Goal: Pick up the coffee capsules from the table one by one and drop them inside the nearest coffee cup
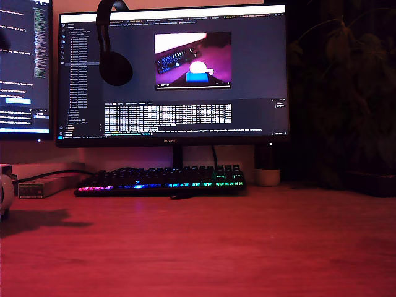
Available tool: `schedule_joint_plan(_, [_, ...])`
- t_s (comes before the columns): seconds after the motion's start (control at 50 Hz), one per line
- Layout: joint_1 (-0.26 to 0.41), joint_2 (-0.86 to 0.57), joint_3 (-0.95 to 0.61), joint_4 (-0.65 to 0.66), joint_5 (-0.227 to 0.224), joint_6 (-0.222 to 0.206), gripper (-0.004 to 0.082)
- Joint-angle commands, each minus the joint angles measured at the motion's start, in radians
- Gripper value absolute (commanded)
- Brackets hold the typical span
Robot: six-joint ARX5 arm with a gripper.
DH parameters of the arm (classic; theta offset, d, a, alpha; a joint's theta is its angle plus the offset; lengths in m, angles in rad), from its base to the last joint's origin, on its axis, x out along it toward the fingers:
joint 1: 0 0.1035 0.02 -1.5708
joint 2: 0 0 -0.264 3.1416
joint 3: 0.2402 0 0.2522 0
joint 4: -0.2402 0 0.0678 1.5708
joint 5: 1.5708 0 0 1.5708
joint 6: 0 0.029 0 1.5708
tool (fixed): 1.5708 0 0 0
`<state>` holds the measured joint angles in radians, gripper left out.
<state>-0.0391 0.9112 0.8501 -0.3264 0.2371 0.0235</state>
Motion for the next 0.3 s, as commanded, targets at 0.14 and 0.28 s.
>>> schedule_joint_plan(0.14, [-0.024, -0.139, -0.172, 0.058, -0.01, 0.001, -0.0024])
schedule_joint_plan(0.28, [-0.029, -0.236, -0.257, 0.072, -0.01, -0.033, -0.0024])
